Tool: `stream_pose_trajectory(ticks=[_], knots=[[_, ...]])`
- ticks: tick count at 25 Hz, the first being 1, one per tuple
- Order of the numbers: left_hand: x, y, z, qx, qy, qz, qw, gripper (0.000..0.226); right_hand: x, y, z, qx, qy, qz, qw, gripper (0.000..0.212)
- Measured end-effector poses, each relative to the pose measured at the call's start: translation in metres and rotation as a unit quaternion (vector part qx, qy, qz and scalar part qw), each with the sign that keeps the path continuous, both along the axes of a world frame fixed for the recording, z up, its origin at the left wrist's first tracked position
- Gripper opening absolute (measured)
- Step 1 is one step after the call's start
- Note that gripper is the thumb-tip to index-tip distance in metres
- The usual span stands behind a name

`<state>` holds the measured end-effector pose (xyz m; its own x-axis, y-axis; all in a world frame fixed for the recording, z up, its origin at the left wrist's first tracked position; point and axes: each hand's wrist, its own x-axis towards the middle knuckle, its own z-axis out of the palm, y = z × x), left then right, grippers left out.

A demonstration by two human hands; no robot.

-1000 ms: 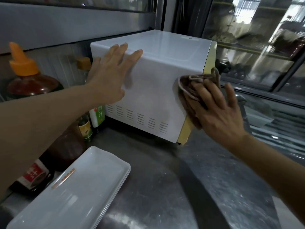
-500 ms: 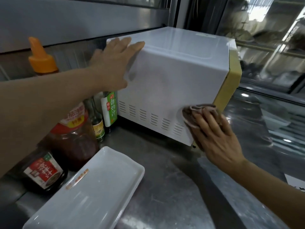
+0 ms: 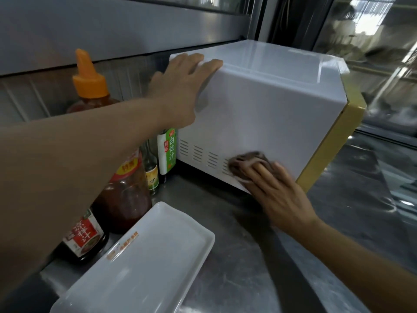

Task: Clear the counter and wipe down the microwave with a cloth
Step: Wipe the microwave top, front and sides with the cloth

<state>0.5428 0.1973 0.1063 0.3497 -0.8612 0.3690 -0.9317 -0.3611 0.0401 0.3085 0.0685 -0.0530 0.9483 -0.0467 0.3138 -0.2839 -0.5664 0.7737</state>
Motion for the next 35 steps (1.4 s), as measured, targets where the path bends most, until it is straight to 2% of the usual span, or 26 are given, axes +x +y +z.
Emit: stream_pose_trajectory(ticks=[3,7,10,14,16,19,23,30,35], knots=[[0.001,0.000,0.001,0.006,0.002,0.006,1.000,0.107,-0.019,-0.008,-0.001,0.010,-0.003,0.022,1.000,0.057],[0.007,0.000,0.001,0.013,-0.013,-0.004,1.000,0.110,0.062,0.014,0.010,0.011,0.031,0.060,0.998,0.053],[0.007,0.000,0.001,0.011,-0.015,-0.003,1.000,0.112,0.107,0.025,0.011,0.049,0.096,0.002,0.994,0.056],[0.004,0.001,0.002,0.013,-0.006,-0.003,1.000,0.110,0.059,0.011,0.012,0.035,0.049,0.003,0.998,0.066],[0.005,0.001,0.003,0.015,-0.010,-0.001,1.000,0.109,0.039,0.010,0.018,0.069,0.021,0.001,0.997,0.072],[0.005,0.000,0.002,0.018,-0.016,0.000,1.000,0.109,0.073,0.015,0.024,0.039,0.060,0.028,0.997,0.061],[0.010,-0.001,0.000,0.008,-0.017,-0.004,1.000,0.111,0.145,0.032,0.018,0.082,0.084,0.024,0.993,0.055],[0.007,-0.001,-0.001,0.007,0.000,-0.003,1.000,0.110,0.074,0.012,-0.005,0.073,0.140,0.002,0.987,0.058],[0.010,-0.003,-0.006,-0.010,0.002,-0.007,1.000,0.114,0.134,0.027,-0.006,0.085,0.141,0.028,0.986,0.051]])
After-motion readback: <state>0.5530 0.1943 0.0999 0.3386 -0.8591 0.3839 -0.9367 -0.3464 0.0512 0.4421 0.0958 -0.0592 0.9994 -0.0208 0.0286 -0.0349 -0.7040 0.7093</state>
